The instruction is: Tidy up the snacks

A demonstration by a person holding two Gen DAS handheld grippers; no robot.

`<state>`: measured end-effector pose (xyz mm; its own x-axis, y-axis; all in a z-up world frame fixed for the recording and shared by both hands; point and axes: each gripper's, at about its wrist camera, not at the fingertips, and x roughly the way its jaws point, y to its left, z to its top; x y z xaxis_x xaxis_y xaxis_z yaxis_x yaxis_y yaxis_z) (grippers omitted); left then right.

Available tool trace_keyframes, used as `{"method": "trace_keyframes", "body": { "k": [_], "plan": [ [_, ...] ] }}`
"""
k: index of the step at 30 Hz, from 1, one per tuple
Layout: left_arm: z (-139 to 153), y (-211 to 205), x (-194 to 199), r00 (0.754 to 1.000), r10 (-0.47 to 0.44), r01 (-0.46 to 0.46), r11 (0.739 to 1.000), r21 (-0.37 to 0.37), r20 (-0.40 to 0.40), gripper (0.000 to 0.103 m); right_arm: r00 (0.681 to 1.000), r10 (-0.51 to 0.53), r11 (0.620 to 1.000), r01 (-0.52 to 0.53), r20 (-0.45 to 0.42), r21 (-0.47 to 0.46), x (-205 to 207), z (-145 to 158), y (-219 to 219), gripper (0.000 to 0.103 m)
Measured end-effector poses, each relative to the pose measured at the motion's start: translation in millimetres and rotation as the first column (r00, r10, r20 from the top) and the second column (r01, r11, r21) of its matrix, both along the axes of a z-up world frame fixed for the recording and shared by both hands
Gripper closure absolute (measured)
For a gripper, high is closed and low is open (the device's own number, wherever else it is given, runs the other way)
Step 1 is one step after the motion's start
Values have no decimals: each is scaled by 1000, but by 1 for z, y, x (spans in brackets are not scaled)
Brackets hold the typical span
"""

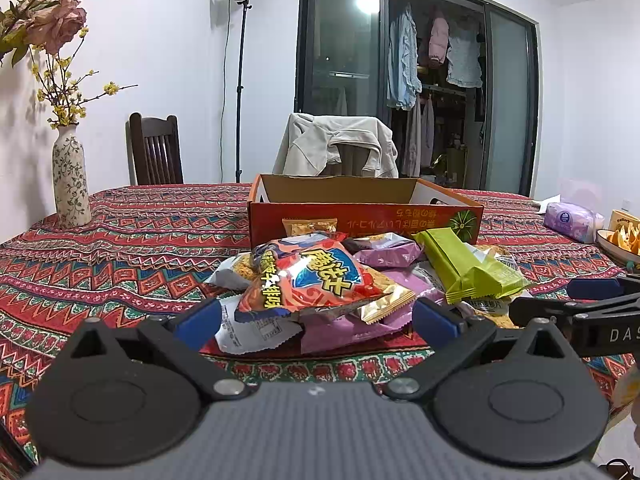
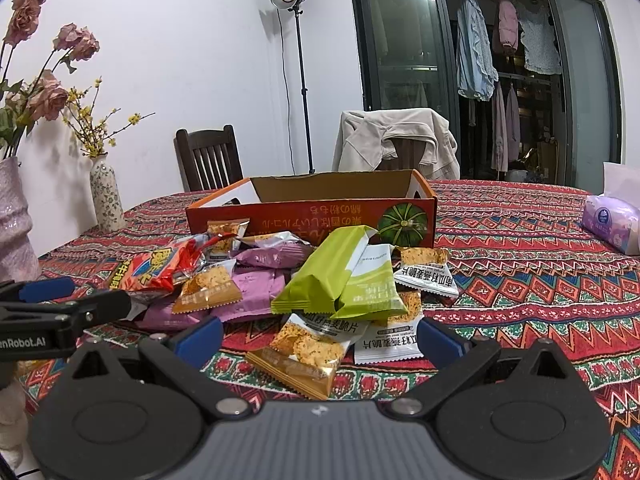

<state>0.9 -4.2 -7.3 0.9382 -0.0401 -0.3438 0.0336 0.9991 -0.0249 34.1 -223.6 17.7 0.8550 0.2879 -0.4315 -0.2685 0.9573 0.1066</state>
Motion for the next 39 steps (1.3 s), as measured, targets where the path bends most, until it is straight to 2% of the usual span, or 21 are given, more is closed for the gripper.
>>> {"method": "trace_keyframes", "body": {
  "k": [9, 13, 17, 19, 24, 30, 33, 35, 39],
  "plan": [
    [-2, 0, 0, 1000, 4, -4, 1000, -4, -3, 0, 1000, 8, 1000, -8, -7, -22, 0, -4, 5, 1],
    [-3, 3, -1, 1000, 7, -7, 1000, -9, -6, 0, 1000, -3, 999, 2, -27, -41, 6, -8, 11, 15],
    [-4, 6, -1, 1000, 10, -10, 1000, -13, -6, 0, 999, -8, 999, 5, -53, -54, 16, -12, 18, 20],
    [-4, 8, -1, 1000, 12, -12, 1000, -16, -8, 0, 997, -19, 998, 15, -69, -63, 21, -13, 22, 29],
    [-5, 12, -2, 1000, 16, -17, 1000, -25, -10, 0, 993, -43, 998, 37, -114, -53, 36, -17, 29, 40],
    [-6, 16, -3, 1000, 21, -22, 999, -31, -11, 0, 987, -80, 992, 65, -136, -111, 45, -26, 37, 44],
    [-6, 17, -2, 1000, 21, -21, 999, -35, -13, 0, 990, -77, 989, 62, -117, -132, 41, -28, 39, 45],
    [-6, 17, -2, 1000, 19, -20, 999, -37, -15, 0, 992, -67, 990, 53, -107, -132, 38, -28, 38, 54],
    [-7, 18, -2, 1000, 20, -21, 999, -43, -23, 0, 994, -59, 989, 46, -91, -140, 31, -28, 36, 60]
  ]
}}
